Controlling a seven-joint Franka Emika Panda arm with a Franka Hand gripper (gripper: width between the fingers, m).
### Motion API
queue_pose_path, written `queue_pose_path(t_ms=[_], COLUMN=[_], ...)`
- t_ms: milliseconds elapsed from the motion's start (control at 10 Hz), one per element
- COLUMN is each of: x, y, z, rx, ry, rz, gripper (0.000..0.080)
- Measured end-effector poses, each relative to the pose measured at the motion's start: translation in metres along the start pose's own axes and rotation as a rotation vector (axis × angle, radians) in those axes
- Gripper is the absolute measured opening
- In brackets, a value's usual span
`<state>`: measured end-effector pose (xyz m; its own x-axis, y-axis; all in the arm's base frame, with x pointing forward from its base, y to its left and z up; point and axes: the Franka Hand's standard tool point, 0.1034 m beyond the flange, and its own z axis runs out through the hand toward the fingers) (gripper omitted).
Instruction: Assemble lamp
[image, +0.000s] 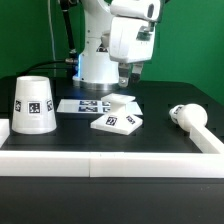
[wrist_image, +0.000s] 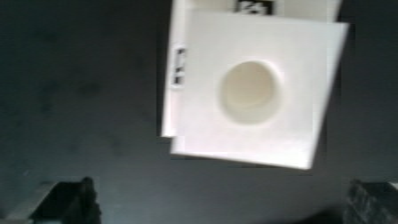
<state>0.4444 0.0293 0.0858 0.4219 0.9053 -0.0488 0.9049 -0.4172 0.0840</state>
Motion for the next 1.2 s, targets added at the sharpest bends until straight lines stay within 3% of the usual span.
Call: queue_pose_path(t_ms=[300,500,1200], x=[-0.001,-0.007,-0.015], y=[0.001,0.012,-0.003], z=[0.001,0.005,0.032], rx=[0.003,0.001,0.043], ry=[-0.003,-0.006,-0.022], rz=[-0.005,0.003,0.012], gripper=[0.07,0.07,0.07])
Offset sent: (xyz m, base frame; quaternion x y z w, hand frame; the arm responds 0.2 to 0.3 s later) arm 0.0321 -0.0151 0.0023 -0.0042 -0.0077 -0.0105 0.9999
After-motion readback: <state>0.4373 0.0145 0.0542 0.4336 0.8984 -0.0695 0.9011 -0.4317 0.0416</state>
